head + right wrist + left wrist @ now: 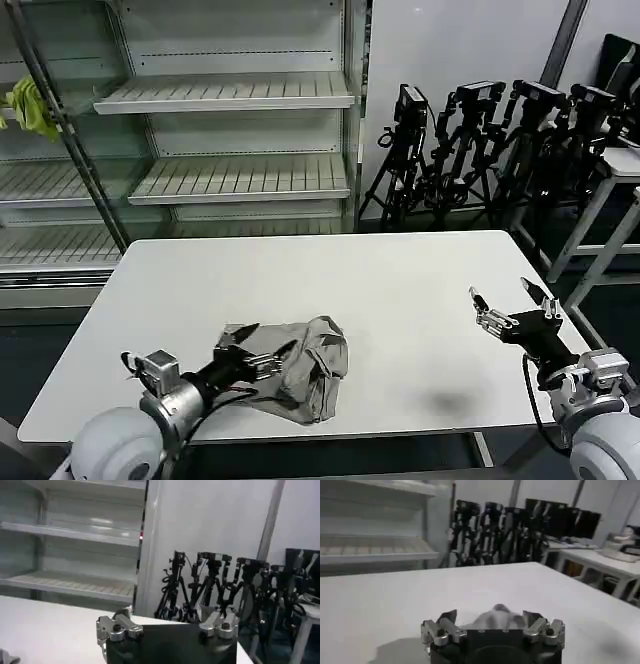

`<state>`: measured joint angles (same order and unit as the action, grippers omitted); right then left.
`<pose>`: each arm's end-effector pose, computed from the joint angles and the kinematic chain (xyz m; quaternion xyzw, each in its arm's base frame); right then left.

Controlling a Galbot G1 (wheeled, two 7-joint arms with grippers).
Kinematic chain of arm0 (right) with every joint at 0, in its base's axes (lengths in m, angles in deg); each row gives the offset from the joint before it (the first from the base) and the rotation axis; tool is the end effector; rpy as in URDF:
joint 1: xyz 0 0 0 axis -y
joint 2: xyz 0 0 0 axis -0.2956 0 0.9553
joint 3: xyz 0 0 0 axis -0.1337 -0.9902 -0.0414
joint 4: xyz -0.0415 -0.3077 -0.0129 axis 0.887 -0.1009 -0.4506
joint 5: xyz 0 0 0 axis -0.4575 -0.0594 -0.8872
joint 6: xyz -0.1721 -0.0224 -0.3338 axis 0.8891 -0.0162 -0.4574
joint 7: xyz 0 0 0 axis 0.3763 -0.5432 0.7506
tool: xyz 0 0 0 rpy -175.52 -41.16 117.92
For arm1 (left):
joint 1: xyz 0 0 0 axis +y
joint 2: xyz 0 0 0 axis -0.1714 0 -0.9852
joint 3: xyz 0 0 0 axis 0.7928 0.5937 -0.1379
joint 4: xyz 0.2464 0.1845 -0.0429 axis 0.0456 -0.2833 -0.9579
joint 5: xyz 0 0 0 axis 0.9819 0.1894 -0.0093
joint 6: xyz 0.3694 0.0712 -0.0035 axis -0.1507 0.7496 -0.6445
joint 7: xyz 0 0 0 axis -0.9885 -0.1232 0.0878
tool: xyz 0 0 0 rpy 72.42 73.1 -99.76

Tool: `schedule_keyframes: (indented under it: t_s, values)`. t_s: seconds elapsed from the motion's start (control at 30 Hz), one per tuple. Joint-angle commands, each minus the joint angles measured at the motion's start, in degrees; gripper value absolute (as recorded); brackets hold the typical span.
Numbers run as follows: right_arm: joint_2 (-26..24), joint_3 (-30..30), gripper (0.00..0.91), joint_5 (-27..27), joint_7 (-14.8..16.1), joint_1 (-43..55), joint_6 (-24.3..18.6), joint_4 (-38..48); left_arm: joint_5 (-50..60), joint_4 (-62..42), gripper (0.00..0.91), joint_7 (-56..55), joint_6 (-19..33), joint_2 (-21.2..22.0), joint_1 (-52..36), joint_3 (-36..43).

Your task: Fold and organize the clothes.

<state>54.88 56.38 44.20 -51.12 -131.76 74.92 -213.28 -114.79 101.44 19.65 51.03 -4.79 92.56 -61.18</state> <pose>0.2467 -0.0834 -0.1135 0.0545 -0.9951 0.0707 0.0424 0.2668 0.0194 -0.1470 -0.2512 -0.9481 0.0225 0.1937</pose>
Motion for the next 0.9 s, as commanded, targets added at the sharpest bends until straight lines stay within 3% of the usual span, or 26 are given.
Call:
schedule_keyframes:
  t_s: [0.03,0.33,0.9]
  values:
    - [0.2,-1.5,0.907,-0.1,0.2,0.9,-0.3,0.1,3.8,-5.3,0.907,-1.4,0.0,-0.4,5.1,-8.6]
    - [0.0,-1.7,0.907,0.0,1.0,0.8,-1.8,0.3,5.5,-12.6,0.907,-1.8,0.0,4.1,9.8,-10.0]
    - [0.7,-1.4,0.907,0.1,1.2,0.3,-2.4,-0.1,6.5,-7.3,0.907,-0.8,0.0,7.1,12.8,-8.9]
